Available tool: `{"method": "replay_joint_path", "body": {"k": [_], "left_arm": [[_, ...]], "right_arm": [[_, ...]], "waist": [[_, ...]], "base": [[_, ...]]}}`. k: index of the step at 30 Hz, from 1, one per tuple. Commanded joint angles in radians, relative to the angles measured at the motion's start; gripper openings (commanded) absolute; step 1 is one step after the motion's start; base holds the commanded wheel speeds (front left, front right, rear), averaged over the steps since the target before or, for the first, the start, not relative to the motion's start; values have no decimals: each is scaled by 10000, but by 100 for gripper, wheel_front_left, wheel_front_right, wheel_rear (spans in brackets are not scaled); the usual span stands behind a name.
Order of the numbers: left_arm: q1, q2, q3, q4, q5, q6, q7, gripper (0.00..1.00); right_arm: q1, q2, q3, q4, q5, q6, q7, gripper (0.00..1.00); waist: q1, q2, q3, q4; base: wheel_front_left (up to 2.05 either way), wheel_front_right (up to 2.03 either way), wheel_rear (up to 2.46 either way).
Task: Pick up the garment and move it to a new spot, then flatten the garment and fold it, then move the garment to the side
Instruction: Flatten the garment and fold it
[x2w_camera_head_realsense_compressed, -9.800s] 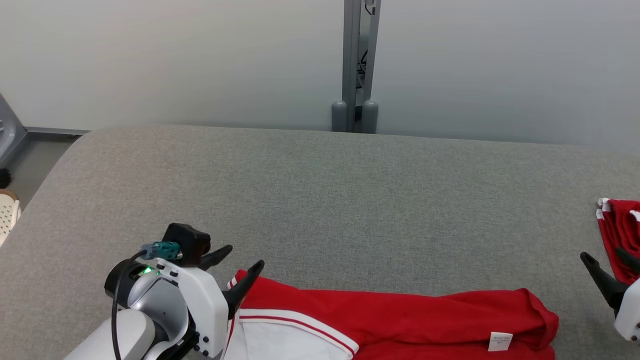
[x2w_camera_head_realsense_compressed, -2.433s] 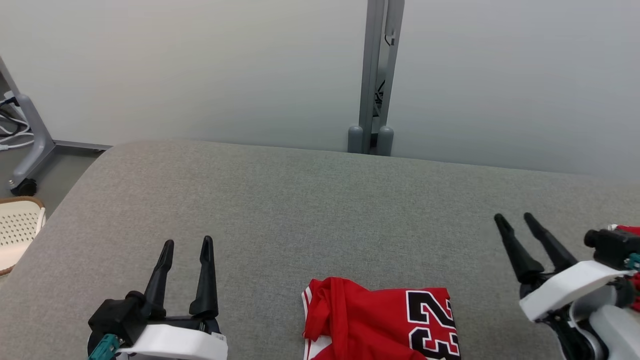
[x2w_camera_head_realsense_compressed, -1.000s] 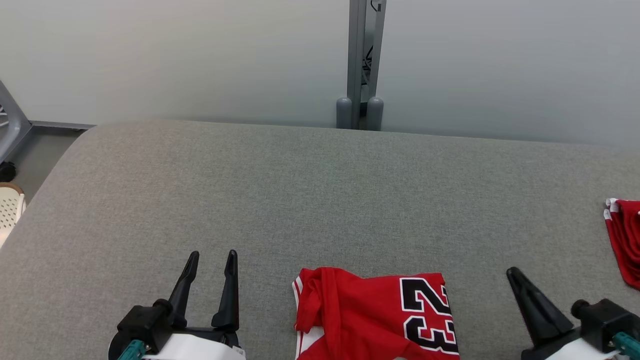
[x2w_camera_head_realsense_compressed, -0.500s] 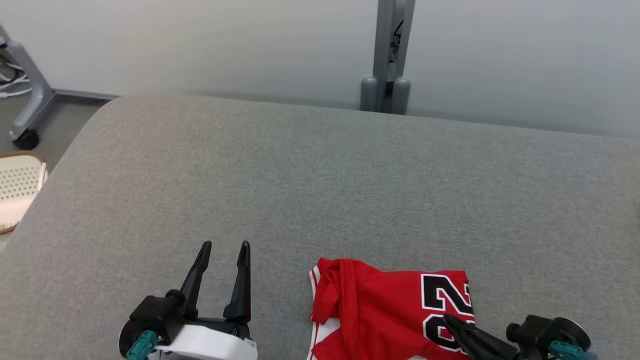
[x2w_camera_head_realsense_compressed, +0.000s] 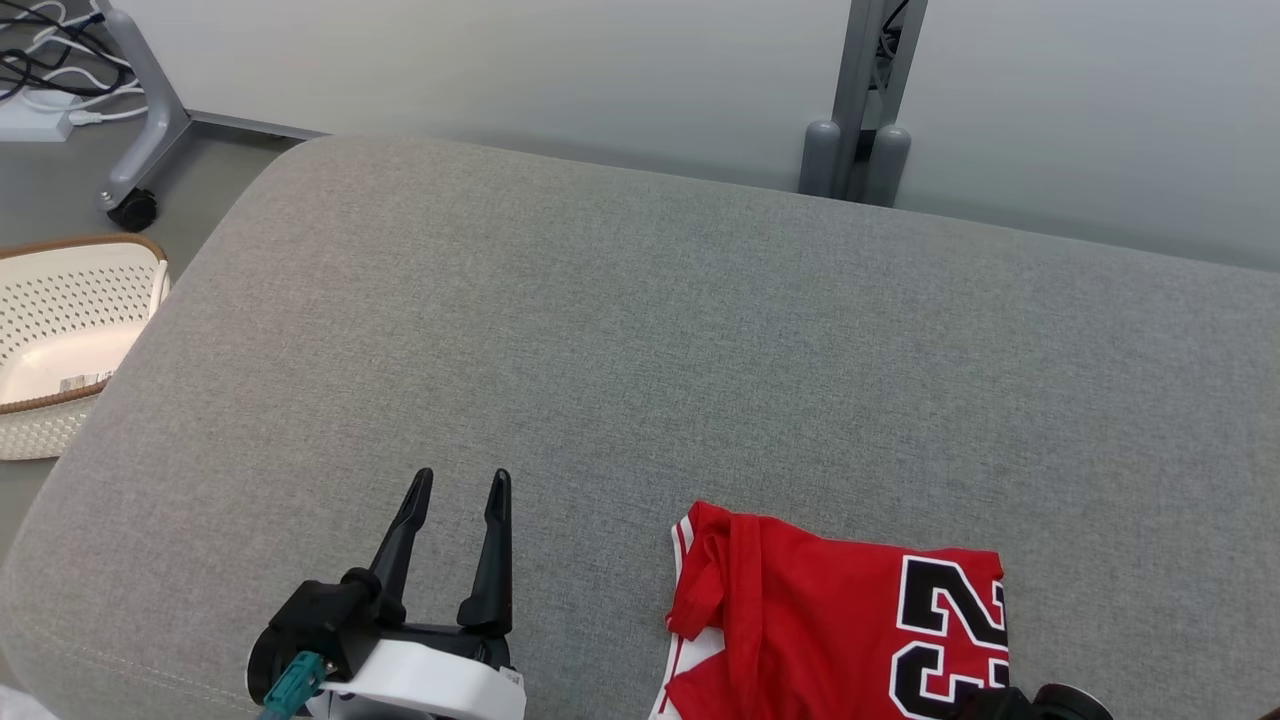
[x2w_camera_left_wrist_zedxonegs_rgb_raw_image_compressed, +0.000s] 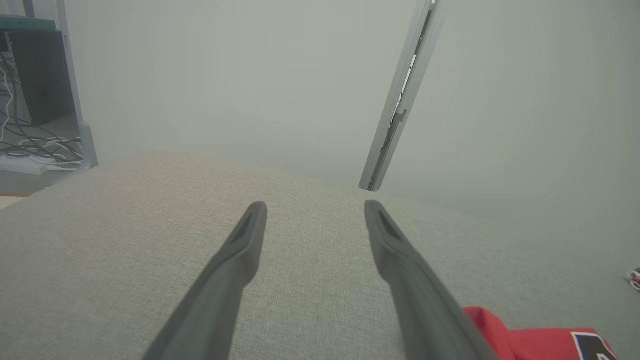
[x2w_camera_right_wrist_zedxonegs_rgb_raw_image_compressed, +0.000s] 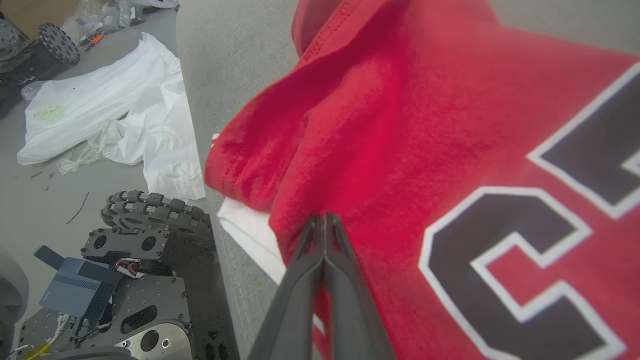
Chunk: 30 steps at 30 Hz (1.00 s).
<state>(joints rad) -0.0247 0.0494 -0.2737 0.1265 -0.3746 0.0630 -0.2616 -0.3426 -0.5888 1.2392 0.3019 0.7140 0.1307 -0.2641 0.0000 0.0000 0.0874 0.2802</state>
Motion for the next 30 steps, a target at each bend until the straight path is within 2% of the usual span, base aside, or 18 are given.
{"method": "replay_joint_path", "body": {"k": [1,7,14,20,30], "left_arm": [[24,35,31,21,-30,32,-30,100],[114,32,113,105,-43,-18,-30,100],[52,35,74,157,-10,-110,-30,100],[-7,35,39,157,16,-157,-30,100],[-173,32,-269,-102,-241,90,-30,100]], "right_arm": [[-172,-64,193,-90,153,2,-8,0],[-460,-25,353,-213,406,2,-8,0],[-647,166,-140,-15,295,2,-8,0],[-1031,403,-69,418,293,2,-8,0],[-2060,454,232,1212,613,2,-8,0]], "waist": [[0,0,-60,9],[0,0,-295,-116],[0,0,-372,-113],[0,0,-268,256],[0,0,305,1286]], "base": [[0,0,0],[0,0,0],[0,0,0],[0,0,0],[0,0,0]]}}
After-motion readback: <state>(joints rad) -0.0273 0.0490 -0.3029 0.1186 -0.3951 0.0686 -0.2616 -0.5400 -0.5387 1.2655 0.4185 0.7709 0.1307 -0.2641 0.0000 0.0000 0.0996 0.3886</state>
